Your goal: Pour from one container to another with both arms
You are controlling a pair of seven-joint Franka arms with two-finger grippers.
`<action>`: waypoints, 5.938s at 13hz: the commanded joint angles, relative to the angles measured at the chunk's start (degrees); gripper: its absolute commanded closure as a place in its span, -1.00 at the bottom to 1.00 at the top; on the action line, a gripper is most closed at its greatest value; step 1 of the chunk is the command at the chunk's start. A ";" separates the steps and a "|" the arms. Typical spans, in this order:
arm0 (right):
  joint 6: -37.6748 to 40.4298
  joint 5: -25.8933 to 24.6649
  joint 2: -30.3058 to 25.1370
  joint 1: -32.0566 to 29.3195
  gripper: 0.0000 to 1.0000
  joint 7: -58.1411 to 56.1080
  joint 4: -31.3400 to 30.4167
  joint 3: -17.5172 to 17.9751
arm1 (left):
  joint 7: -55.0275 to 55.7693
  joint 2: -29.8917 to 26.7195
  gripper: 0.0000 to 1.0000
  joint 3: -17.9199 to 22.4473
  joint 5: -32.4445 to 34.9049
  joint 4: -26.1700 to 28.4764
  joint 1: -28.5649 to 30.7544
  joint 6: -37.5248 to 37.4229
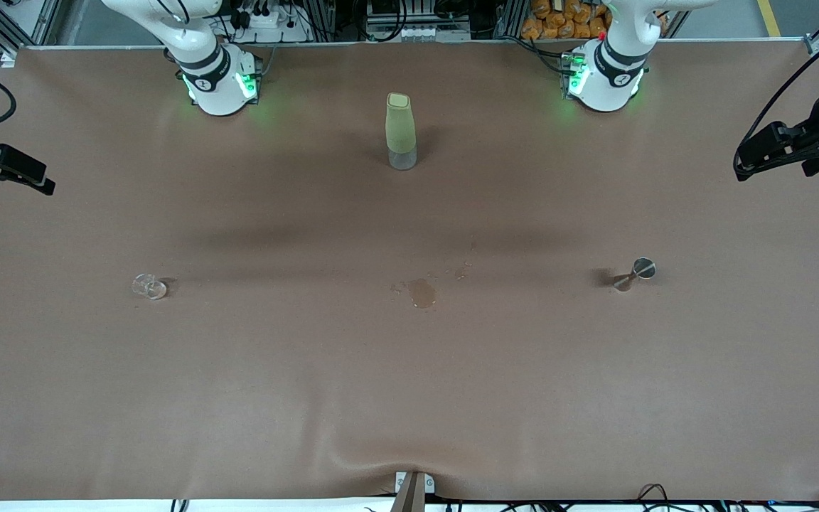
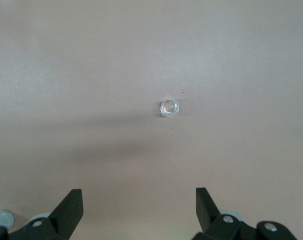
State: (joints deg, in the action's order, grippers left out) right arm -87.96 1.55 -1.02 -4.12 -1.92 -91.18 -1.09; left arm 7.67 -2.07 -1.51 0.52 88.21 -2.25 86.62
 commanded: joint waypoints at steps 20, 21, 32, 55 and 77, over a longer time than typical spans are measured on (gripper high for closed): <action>4.71 -3.73 1.72 0.25 -1.00 -20.26 3.64 -0.75 | -43.59 -0.74 -1.00 0.20 -26.78 24.46 20.25 12.44; 5.33 -5.40 1.63 0.25 -1.00 -27.45 3.72 -0.75 | -46.66 -0.74 -1.00 0.20 -28.63 25.60 22.00 12.09; 2.36 -4.72 1.72 -11.34 -1.00 -85.64 1.53 -0.93 | -69.51 5.48 -1.00 0.46 -34.95 25.87 32.03 4.96; -3.36 50.63 40.91 -18.82 -1.00 -148.70 -0.05 -15.87 | -150.21 47.67 -0.99 -0.16 -57.56 11.04 31.34 1.71; 5.25 76.49 58.15 -17.42 -1.00 -168.94 -6.12 -14.64 | -161.57 52.79 -0.30 -0.07 -62.04 9.18 26.68 3.91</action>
State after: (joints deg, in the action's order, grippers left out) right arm -83.32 75.54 56.51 -22.23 -159.69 -95.86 -15.83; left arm -152.79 49.92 -1.89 -59.88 98.17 24.82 90.54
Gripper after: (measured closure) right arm 0.000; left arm 0.330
